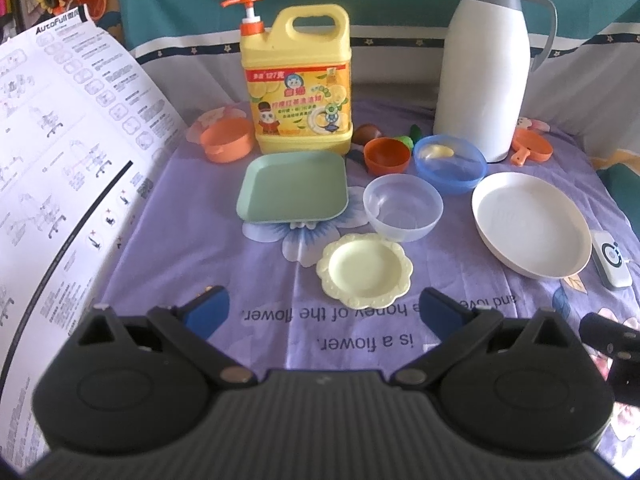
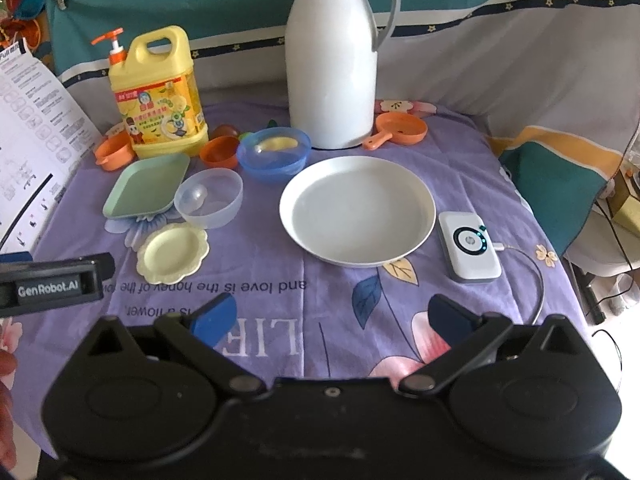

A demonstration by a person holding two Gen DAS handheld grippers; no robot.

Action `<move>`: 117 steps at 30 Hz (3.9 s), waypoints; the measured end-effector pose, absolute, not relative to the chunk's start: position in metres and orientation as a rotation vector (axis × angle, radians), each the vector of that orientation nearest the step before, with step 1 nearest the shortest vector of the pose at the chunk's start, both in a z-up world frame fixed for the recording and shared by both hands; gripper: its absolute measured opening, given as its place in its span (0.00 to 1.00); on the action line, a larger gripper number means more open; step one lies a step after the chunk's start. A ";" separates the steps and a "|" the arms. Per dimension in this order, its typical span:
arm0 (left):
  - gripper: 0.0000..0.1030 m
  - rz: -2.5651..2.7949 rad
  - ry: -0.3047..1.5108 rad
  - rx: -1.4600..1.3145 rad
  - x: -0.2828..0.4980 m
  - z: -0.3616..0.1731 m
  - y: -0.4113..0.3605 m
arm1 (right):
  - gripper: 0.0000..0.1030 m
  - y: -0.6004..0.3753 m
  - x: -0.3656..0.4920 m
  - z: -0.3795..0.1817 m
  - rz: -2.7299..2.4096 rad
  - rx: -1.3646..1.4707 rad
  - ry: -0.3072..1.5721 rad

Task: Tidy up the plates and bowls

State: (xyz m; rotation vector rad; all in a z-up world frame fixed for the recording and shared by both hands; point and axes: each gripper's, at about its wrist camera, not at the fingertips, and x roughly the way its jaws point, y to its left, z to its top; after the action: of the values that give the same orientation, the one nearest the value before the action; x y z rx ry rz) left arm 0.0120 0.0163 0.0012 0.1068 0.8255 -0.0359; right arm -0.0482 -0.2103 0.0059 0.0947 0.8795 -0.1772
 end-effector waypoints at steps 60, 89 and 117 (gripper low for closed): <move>0.97 -0.297 0.872 0.140 0.087 -0.055 -0.115 | 0.98 -0.340 0.029 -0.054 -0.261 0.168 0.909; 0.35 -0.388 0.982 0.048 0.131 -0.100 -0.139 | 0.16 -0.378 0.119 -0.104 -0.122 0.244 0.977; 0.34 -0.386 0.908 0.114 0.058 -0.032 -0.072 | 0.16 -0.295 0.016 -0.038 -0.116 0.213 0.939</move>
State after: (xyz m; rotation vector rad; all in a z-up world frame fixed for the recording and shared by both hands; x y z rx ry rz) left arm 0.0576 -0.0716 -0.0322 0.1142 0.9077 -0.3861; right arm 0.0161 -0.2954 -0.0381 0.2133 0.9391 -0.1156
